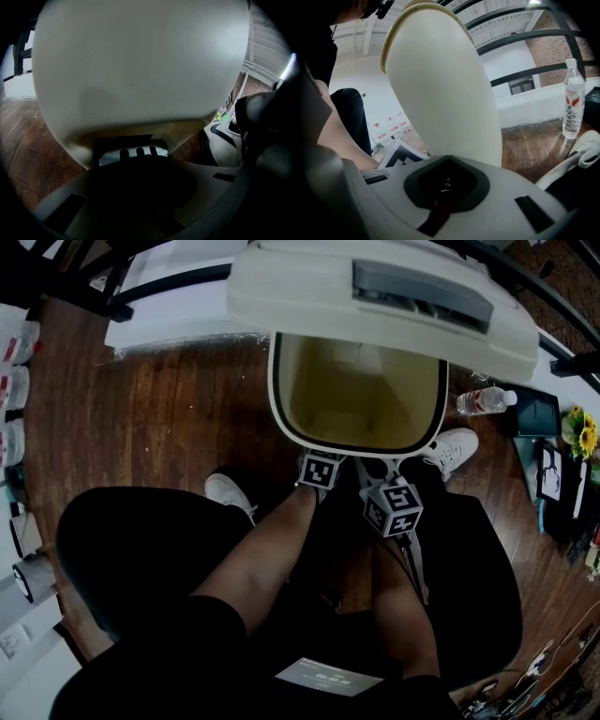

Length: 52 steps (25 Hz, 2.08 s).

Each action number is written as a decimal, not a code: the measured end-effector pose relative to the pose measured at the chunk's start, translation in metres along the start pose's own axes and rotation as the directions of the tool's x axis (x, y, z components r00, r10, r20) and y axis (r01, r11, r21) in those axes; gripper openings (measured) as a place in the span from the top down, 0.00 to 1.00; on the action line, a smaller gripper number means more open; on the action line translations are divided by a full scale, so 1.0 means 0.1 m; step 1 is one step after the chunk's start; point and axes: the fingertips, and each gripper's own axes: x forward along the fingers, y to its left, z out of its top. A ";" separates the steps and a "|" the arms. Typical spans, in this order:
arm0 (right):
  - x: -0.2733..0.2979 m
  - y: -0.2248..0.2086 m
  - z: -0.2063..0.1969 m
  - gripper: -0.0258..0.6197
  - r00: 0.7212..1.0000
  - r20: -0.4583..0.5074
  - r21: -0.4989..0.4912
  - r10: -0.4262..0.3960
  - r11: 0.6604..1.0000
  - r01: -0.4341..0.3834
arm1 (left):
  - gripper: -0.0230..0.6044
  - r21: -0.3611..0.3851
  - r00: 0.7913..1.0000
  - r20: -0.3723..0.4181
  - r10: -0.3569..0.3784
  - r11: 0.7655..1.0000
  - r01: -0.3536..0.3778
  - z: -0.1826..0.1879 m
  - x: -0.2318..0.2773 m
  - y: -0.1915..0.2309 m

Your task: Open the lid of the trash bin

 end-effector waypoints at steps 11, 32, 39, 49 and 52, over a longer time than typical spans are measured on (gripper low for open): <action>0.01 -0.02 0.00 0.94 1.000 0.002 0.004 -0.006 1.000 0.006 | 0.91 -0.021 0.999 -0.036 -0.006 1.000 0.005 -0.01 0.06 0.03; 0.00 -0.05 -0.01 0.94 1.000 0.012 0.031 -0.011 0.999 0.011 | 0.91 -0.044 1.000 -0.028 -0.003 0.999 0.002 -0.01 0.05 0.04; 0.00 -0.08 -0.05 0.94 1.000 -0.005 0.024 -0.017 1.000 0.017 | 0.91 -0.036 1.000 -0.013 -0.006 0.999 0.006 0.00 0.06 0.03; -0.01 -0.05 -0.05 0.94 1.000 -0.011 0.005 -0.011 1.000 0.011 | 0.91 -0.038 1.000 0.011 -0.006 0.999 0.006 0.00 0.03 0.03; -0.01 -0.02 -0.04 0.94 1.000 -0.011 -0.005 -0.009 1.000 0.009 | 0.91 -0.040 1.000 0.021 -0.007 0.999 0.008 0.01 0.02 0.04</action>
